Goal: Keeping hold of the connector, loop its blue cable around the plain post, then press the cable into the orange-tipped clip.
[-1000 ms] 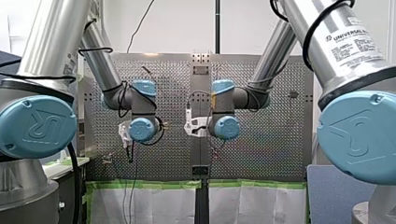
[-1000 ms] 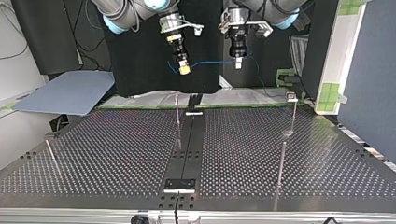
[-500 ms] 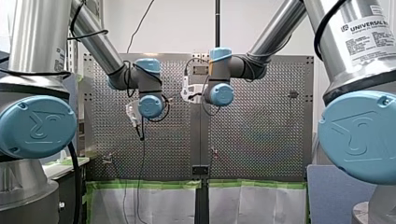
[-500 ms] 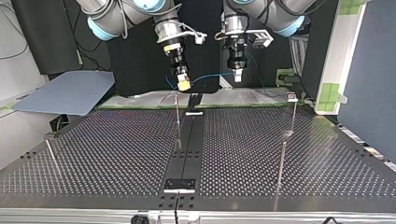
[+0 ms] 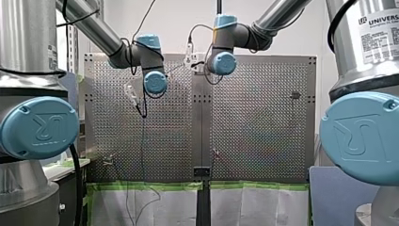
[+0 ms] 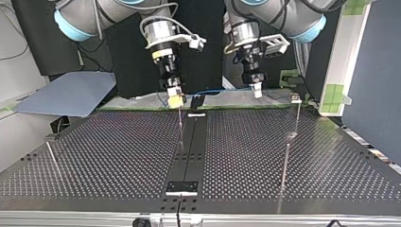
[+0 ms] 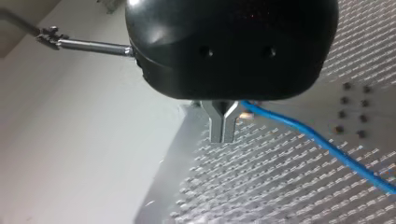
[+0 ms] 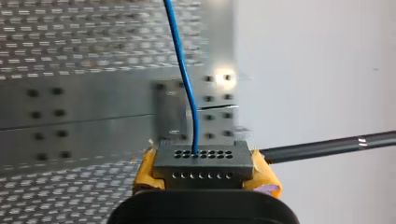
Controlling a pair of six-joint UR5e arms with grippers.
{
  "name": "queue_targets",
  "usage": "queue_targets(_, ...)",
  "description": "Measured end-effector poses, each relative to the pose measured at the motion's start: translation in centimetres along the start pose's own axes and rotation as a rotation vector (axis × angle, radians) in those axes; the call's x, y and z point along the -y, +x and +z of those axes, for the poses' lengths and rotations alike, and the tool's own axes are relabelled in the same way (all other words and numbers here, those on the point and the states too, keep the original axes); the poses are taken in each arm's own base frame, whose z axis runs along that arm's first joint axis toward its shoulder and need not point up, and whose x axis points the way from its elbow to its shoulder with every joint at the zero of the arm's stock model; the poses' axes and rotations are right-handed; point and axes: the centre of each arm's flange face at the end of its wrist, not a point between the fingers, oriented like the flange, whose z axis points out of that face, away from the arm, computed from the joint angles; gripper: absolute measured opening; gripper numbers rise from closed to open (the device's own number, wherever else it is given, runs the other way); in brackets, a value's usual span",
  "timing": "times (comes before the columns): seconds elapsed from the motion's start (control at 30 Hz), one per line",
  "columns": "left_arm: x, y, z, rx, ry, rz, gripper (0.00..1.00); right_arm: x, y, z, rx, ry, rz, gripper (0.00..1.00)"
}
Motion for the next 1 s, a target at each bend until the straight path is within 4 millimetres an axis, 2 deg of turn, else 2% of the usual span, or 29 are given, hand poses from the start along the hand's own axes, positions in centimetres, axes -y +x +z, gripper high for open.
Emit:
queue_targets(0.07, 0.2, -1.4, 0.6, 0.021, -0.020, 0.004, 0.00, 0.0, 2.0, 0.2, -0.021, -0.001, 0.000, 0.00)
queue_targets(0.17, 0.4, -3.4, 1.7, 0.051, -0.040, 0.011, 0.00, 0.2, 3.7, 0.6, -0.032, 0.001, -0.010, 0.00)
queue_targets(0.37, 0.8, -7.7, 3.9, 0.104, -0.039, 0.012, 0.00, 0.5, 3.8, 1.7, -0.012, 0.003, -0.047, 0.00)
queue_targets(0.63, 1.2, -13.6, 6.5, 0.173, -0.019, -0.016, 0.00, 0.1, 5.8, 3.4, -0.042, -0.008, -0.040, 0.00)
queue_targets(0.83, 1.0, -16.4, 8.6, 0.197, -0.008, -0.014, 0.00, -0.4, 7.7, 4.5, -0.045, -0.015, -0.040, 0.00)
queue_targets(1.0, 0.8, -18.2, 10.3, 0.206, -0.001, -0.009, 0.00, -0.9, 8.0, 4.9, -0.036, -0.009, -0.039, 0.00)
